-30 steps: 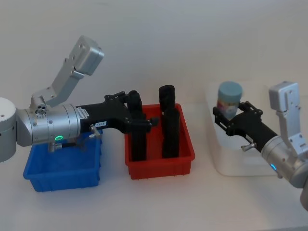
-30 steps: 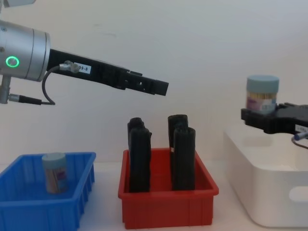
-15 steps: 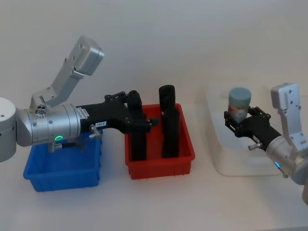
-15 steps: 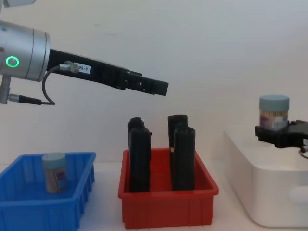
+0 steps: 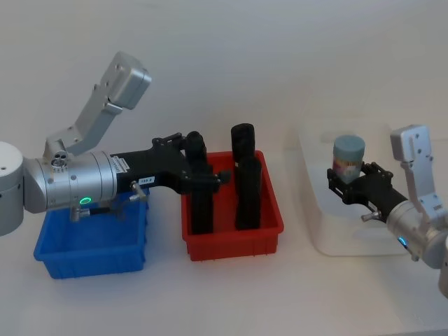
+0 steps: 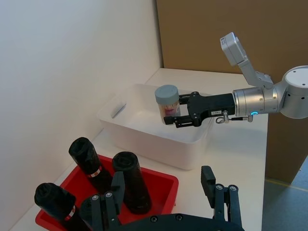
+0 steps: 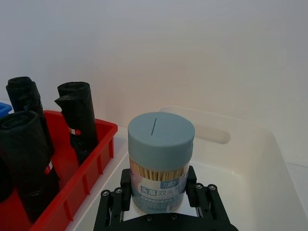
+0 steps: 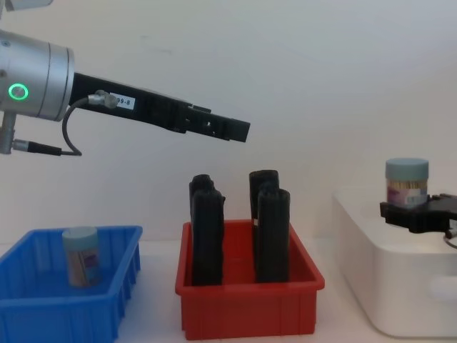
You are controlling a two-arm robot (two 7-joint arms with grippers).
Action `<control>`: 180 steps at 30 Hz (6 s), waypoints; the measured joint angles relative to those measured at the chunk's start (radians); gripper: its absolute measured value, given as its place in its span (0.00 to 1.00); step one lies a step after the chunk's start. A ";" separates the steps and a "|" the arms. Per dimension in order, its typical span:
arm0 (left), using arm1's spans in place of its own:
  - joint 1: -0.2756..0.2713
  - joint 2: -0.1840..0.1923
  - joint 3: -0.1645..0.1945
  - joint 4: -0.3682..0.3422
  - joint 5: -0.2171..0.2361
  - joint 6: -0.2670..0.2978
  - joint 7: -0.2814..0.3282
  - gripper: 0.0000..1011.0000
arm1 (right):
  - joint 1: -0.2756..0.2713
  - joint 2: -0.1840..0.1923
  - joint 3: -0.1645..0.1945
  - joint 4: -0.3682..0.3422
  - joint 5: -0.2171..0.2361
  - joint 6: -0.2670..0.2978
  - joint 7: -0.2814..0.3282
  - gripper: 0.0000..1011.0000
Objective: Pick the cotton swabs from the blue box and place them into the white box.
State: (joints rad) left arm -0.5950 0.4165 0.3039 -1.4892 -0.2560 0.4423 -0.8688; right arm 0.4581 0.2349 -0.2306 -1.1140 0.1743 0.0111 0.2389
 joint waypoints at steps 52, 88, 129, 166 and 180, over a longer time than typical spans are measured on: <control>0.000 0.000 0.000 0.000 0.000 0.000 0.000 0.99 | -0.112 0.041 0.034 -0.210 0.066 -0.146 -0.076 0.99; 0.000 0.000 0.000 0.000 0.000 0.000 0.000 0.99 | -0.133 0.048 0.040 -0.251 0.076 -0.158 -0.093 0.99; 0.167 -0.016 0.071 -0.064 0.026 -0.200 0.399 0.99 | -0.423 0.096 0.010 -0.595 0.108 -0.004 -0.161 0.99; 0.353 -0.035 0.149 -0.136 0.056 -0.422 0.846 0.99 | -0.473 0.103 0.005 -0.653 0.113 0.023 -0.172 0.99; 0.358 -0.034 0.151 -0.138 0.056 -0.429 0.858 0.99 | -0.473 0.103 0.005 -0.653 0.113 0.023 -0.172 0.99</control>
State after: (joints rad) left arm -0.2369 0.3821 0.4547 -1.6272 -0.1998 0.0135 -0.0108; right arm -0.0145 0.3374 -0.2258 -1.7666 0.2872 0.0339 0.0672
